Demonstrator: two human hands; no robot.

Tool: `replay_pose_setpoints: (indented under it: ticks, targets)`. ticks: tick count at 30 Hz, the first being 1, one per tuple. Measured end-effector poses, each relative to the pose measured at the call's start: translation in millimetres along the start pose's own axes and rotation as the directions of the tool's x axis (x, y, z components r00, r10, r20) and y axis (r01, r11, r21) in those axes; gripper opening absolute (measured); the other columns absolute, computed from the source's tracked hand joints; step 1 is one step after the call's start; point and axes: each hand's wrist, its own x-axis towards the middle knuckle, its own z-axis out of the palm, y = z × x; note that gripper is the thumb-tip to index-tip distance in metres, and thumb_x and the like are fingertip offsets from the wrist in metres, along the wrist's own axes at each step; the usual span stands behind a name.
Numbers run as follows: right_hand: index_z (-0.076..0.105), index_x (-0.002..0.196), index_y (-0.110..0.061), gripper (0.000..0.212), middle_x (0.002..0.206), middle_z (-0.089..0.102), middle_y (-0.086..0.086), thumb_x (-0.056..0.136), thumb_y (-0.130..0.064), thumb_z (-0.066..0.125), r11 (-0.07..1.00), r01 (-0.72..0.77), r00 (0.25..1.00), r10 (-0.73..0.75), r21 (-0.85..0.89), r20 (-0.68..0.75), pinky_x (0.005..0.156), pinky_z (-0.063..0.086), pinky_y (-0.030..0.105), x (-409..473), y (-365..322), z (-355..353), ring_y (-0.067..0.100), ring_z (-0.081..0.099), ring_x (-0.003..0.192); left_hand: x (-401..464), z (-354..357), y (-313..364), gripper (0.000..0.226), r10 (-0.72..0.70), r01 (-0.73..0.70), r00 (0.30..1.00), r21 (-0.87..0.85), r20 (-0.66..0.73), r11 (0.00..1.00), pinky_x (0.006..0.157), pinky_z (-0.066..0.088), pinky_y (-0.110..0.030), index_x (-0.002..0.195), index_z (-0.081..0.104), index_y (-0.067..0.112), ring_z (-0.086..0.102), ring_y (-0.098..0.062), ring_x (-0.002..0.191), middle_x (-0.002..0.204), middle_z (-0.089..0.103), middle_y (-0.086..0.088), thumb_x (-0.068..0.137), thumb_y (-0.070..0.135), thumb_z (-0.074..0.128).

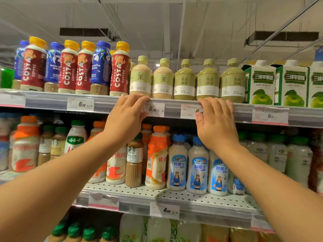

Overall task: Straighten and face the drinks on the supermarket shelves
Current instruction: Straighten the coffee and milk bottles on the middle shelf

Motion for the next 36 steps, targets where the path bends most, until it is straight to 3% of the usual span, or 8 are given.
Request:
replay_pose_setpoints:
  ticks: [5, 10, 14, 20, 24, 28, 32, 36]
  targets:
    - [0.038, 0.143, -0.012, 0.047, 0.147, 0.038, 0.008, 0.098, -0.024, 0.041, 0.996, -0.071, 0.997, 0.071, 0.049, 0.007, 0.119, 0.005, 0.05, -8, -8, 4, 0.033, 0.022, 0.141, -28, -7, 13, 0.061, -0.02, 0.002, 0.988, 0.116, 0.154, 0.993, 0.119, 0.005, -0.045, 0.151, 0.022, 0.021, 0.009, -0.025, 0.148, 0.16, 0.018, -0.004, 0.095, 0.017, 0.047]
    - [0.018, 0.153, -0.01, 0.061, 0.163, 0.002, 0.01, 0.099, -0.027, 0.04, 0.986, -0.135, 0.983, 0.121, 0.102, 0.136, 0.118, -0.007, 0.047, -33, -30, 7, 0.029, -0.005, 0.149, -140, -23, -4, 0.06, -0.032, -0.08, 0.883, 0.218, 0.469, 0.973, 0.12, 0.006, -0.042, 0.152, 0.017, 0.025, -0.002, -0.017, 0.147, 0.161, 0.009, -0.002, 0.097, 0.023, 0.04]
    - [0.031, 0.15, -0.012, 0.054, 0.161, 0.016, 0.008, 0.099, -0.027, 0.043, 0.949, -0.049, 0.948, -0.054, 0.313, 0.315, 0.118, 0.0, 0.037, -109, -95, 21, 0.022, 0.007, 0.148, -193, -36, -50, 0.064, -0.202, 0.063, 0.771, 0.243, 0.603, 0.968, 0.118, 0.01, -0.036, 0.151, 0.017, 0.02, 0.011, -0.022, 0.147, 0.161, 0.012, -0.004, 0.094, 0.025, 0.045]
    - [0.03, 0.15, -0.024, 0.051, 0.155, 0.029, -0.008, 0.102, -0.04, 0.029, 0.971, -0.115, 0.799, -0.036, 0.212, 0.6, 0.116, 0.016, 0.032, -171, -177, 67, 0.012, 0.022, 0.143, -229, -33, -109, 0.066, -0.216, 0.088, 0.713, 0.22, 0.667, 0.971, 0.118, 0.014, -0.039, 0.152, 0.013, 0.018, 0.015, -0.024, 0.145, 0.16, 0.012, -0.006, 0.091, 0.023, 0.039]
    - [0.04, 0.144, -0.024, 0.05, 0.145, 0.043, -0.008, 0.099, -0.043, 0.031, 0.994, -0.1, 0.787, 0.058, 0.034, 0.615, 0.114, 0.024, 0.036, -175, -198, 77, 0.016, 0.034, 0.134, -257, -18, -131, 0.065, -0.112, 0.052, 0.736, 0.11, 0.668, 0.993, 0.117, 0.017, -0.039, 0.15, 0.02, 0.017, 0.021, -0.023, 0.143, 0.157, 0.022, -0.005, 0.09, 0.023, 0.044]
    - [0.043, 0.142, -0.025, 0.046, 0.142, 0.045, -0.01, 0.1, -0.042, 0.033, 0.987, -0.13, 0.744, 0.161, -0.095, 0.649, 0.111, 0.028, 0.034, -168, -205, 80, 0.017, 0.037, 0.13, -261, -15, -143, 0.061, -0.01, -0.005, 0.827, 0.025, 0.562, 1.0, 0.101, 0.044, -0.038, 0.136, 0.049, 0.015, 0.05, -0.025, 0.126, 0.136, 0.054, -0.004, 0.077, 0.02, 0.062]
    - [0.065, 0.107, -0.022, 0.033, 0.108, 0.06, -0.004, 0.097, -0.038, 0.038, 0.98, -0.156, 0.723, 0.197, -0.121, 0.662, 0.088, 0.047, 0.037, -137, -216, 69, 0.02, 0.055, 0.105, -236, -23, -152, 0.045, 0.012, 0.061, 0.797, -0.101, 0.604, 0.993, 0.089, 0.048, -0.038, 0.128, 0.051, 0.022, 0.055, -0.023, 0.11, 0.122, 0.059, 0.001, 0.083, 0.025, 0.048]
    - [0.065, 0.111, -0.018, 0.024, 0.114, 0.057, -0.002, 0.092, -0.024, 0.051, 0.948, -0.317, 0.844, 0.278, 0.01, 0.459, 0.082, 0.05, 0.039, -72, -212, 57, 0.02, 0.057, 0.099, -184, -36, -174, 0.038, -0.021, 0.079, 0.896, -0.113, 0.443, 0.99, 0.084, 0.052, -0.04, 0.126, 0.053, 0.017, 0.056, -0.022, 0.104, 0.119, 0.059, -0.001, 0.089, 0.026, 0.052]
